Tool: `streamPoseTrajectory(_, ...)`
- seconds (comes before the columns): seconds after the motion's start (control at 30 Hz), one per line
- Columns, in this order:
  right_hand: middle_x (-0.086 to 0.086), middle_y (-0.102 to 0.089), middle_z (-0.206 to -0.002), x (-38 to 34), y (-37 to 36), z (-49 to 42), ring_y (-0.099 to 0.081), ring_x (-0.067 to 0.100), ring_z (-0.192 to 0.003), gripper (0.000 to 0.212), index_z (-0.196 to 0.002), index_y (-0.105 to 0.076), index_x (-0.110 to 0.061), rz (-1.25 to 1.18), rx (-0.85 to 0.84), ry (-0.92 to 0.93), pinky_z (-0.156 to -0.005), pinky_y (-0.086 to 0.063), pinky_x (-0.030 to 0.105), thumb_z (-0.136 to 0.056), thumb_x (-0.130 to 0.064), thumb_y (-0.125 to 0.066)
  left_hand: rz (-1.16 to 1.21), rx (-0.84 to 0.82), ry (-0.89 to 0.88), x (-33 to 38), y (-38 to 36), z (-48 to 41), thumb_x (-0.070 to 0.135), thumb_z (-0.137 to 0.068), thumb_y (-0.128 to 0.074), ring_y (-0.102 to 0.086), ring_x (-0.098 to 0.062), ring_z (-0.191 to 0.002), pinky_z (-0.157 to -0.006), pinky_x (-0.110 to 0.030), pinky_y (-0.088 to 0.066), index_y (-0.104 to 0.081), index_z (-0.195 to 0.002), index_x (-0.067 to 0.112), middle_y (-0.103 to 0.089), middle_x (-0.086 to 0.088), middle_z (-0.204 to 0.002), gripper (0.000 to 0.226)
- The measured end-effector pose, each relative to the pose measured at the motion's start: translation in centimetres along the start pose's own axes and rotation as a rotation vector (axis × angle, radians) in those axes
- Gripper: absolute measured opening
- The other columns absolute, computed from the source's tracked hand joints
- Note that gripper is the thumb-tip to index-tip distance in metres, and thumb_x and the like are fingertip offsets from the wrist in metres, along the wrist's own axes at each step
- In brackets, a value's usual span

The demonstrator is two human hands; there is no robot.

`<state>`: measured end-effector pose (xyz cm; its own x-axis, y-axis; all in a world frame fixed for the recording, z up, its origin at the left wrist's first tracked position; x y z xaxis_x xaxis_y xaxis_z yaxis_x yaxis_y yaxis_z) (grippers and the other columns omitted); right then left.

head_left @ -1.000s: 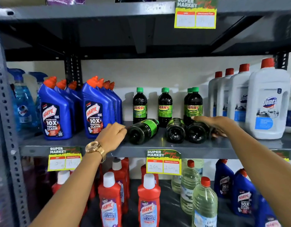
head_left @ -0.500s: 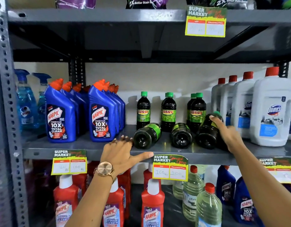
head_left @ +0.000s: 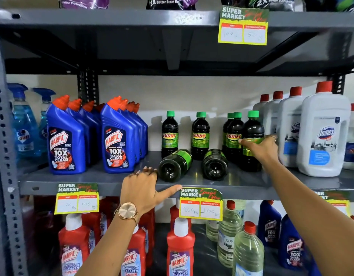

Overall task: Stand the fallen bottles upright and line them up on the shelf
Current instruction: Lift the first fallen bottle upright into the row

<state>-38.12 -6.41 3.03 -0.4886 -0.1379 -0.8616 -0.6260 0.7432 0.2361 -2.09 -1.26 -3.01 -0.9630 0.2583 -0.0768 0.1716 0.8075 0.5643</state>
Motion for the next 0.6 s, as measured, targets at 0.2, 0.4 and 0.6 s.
streamPoseTrajectory(0.2,0.016,-0.063,-0.113,2.0,-1.0,0.8,-0.056,0.026,-0.093,0.053,-0.125,-0.046,-0.003,-0.134,-0.095,0.007,-0.069,-0.04,0.027,-0.078,-0.017,-0.067,-0.009,0.001,0.018,0.0,0.1,0.0,0.093,-0.066,-0.008,-0.063,-0.019,-0.062,-0.048,-0.027,-0.04,-0.06,-0.062,0.016,-0.064,0.002,-0.067,0.092)
streamPoseTrajectory(0.4,0.021,-0.06,-0.122,2.0,-0.7,0.7,-0.058,0.038,-0.112,0.069,-0.122,-0.049,0.0,0.086,-0.067,0.069,-0.093,-0.049,0.043,-0.069,-0.029,-0.082,0.007,0.01,0.042,0.1,0.3,0.0,0.093,-0.066,-0.01,-0.061,-0.02,-0.056,-0.046,-0.026,-0.038,-0.055,-0.058,0.016,-0.062,0.002,-0.061,0.089)
streamPoseTrajectory(0.6,0.018,-0.066,-0.111,2.7,-1.3,0.5,-0.06,0.032,-0.097,0.048,-0.109,-0.06,-0.004,-0.008,-0.13,-0.015,-0.079,-0.046,0.032,-0.066,-0.023,-0.071,0.03,0.028,0.035,0.2,0.3,0.1,0.091,-0.069,-0.018,-0.063,-0.021,-0.053,-0.044,-0.024,-0.035,-0.058,-0.058,0.018,-0.063,0.002,-0.058,0.084)
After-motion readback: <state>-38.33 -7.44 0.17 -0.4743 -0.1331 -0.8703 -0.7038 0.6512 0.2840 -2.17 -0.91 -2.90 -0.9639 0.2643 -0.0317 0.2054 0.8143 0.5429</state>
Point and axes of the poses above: each hand's wrist, its own z-axis away from the middle knuckle, its own y-axis out of the back of the hand, x = y × z, the point moved 6 cm from there along -z, towards the middle knuckle
